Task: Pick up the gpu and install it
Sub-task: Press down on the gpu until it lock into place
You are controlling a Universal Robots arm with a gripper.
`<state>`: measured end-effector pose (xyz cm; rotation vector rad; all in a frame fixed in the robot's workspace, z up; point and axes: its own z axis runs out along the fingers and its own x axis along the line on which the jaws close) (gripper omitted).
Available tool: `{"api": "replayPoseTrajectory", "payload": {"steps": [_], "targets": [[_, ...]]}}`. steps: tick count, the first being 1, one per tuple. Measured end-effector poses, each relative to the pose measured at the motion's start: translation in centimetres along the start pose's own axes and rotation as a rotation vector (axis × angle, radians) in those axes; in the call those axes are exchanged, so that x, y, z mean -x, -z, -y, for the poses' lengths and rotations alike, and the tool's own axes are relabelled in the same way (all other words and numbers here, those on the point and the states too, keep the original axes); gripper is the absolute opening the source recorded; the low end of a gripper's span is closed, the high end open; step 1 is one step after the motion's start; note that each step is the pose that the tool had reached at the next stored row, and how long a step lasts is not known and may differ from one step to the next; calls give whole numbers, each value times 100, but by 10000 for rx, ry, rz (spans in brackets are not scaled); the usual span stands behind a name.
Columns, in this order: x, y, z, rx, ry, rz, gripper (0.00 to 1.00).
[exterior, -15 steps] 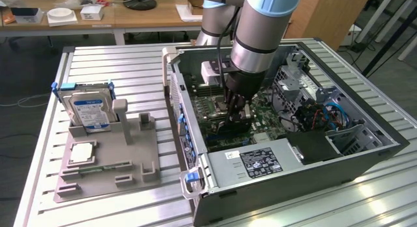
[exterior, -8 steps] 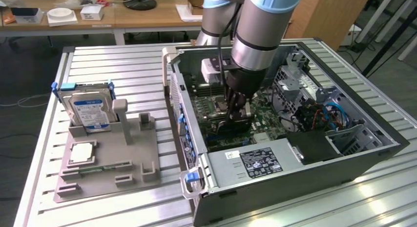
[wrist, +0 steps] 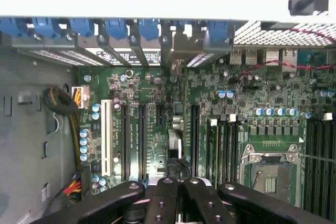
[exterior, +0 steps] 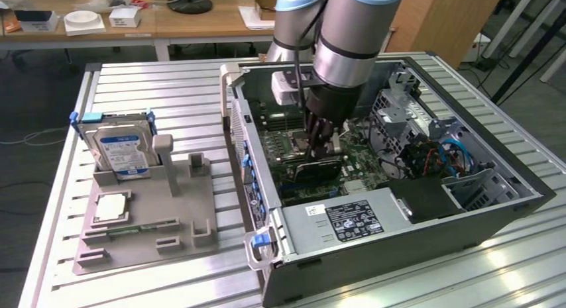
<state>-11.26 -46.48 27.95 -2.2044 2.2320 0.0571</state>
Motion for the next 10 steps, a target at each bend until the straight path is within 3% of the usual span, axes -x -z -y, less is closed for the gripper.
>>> {"api": "replayPoseTrajectory", "payload": {"steps": [10], "targets": [[1,75,-136,144,-4,-4,11]]}}
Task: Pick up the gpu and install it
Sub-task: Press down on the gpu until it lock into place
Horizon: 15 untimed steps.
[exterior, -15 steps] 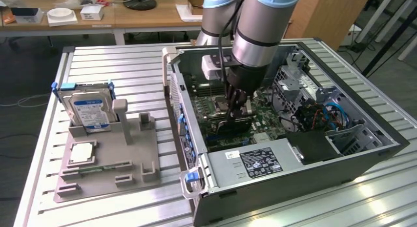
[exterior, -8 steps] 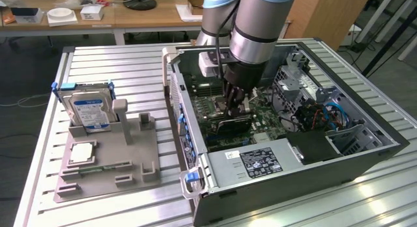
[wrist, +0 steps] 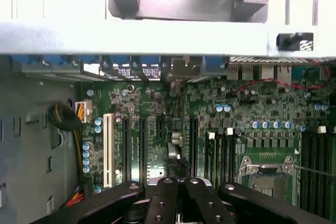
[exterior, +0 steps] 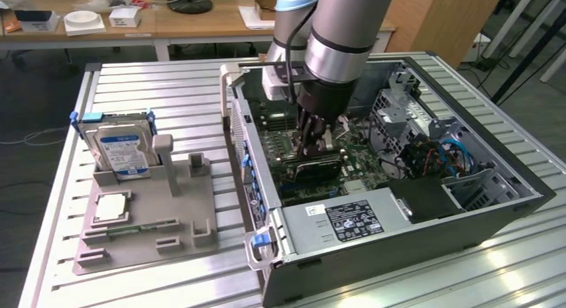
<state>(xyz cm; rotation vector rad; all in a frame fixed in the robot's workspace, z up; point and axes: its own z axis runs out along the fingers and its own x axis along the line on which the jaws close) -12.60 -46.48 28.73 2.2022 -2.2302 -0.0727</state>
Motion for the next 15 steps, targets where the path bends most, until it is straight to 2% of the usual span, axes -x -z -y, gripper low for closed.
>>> {"api": "replayPoseTrajectory", "payload": {"steps": [3,11,15], "targets": [[0,18,-40,51,-1,2,11],[0,56,-144,257,-5,32,11],[-1,74,-185,381,-8,51,11]]}}
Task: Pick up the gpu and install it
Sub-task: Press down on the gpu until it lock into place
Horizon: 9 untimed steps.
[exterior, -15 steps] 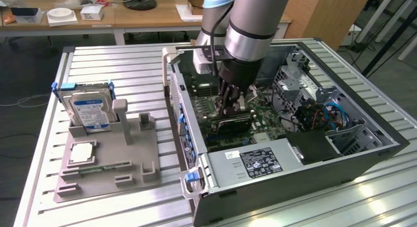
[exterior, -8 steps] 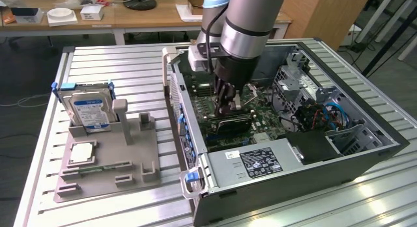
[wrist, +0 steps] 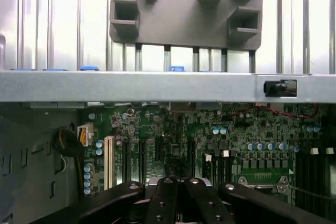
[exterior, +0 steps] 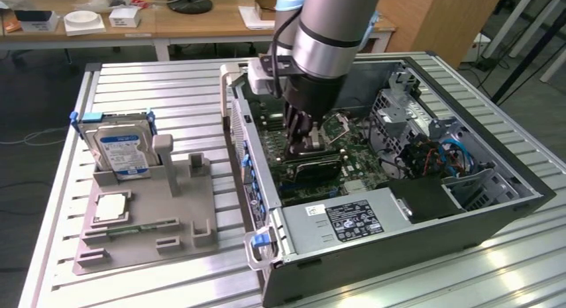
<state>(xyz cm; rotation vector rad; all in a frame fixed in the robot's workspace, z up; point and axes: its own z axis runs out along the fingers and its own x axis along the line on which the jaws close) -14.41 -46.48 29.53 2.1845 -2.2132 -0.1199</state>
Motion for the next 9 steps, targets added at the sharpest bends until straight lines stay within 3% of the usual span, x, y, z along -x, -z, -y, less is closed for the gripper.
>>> {"api": "replayPoseTrajectory", "payload": {"steps": [5,9], "targets": [[0,12,-52,119,1,61,11],[0,14,-79,133,3,92,11]]}}
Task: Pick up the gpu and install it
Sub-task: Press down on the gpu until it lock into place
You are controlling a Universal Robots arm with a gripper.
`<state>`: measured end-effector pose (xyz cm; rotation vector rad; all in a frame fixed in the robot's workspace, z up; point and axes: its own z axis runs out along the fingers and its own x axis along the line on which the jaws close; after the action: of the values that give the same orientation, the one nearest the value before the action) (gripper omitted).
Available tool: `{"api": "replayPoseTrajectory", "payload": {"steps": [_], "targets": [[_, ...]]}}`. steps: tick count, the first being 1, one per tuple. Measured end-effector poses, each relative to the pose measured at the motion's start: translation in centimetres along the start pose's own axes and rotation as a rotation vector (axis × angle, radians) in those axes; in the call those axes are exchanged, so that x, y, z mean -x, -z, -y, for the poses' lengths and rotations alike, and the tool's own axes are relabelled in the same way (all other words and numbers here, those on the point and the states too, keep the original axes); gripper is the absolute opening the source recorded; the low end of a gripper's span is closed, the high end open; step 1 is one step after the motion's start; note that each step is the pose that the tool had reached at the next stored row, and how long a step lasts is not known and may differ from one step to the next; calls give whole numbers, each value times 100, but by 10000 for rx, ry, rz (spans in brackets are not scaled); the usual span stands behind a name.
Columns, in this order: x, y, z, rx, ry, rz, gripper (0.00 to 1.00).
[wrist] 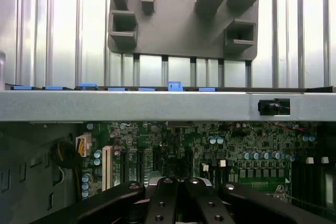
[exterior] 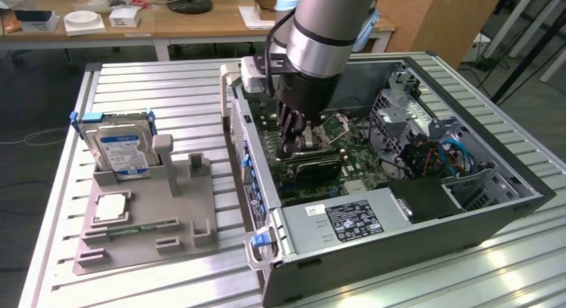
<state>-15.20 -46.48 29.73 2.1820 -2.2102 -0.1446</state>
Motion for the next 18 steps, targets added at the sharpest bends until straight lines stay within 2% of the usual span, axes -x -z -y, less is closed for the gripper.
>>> {"api": "replayPoseTrajectory", "payload": {"steps": [9,14,18], "targets": [[42,-6,-23,0,0,0,11],[56,-17,-93,-1,-1,1,11],[85,-20,-108,0,-1,0,11]]}}
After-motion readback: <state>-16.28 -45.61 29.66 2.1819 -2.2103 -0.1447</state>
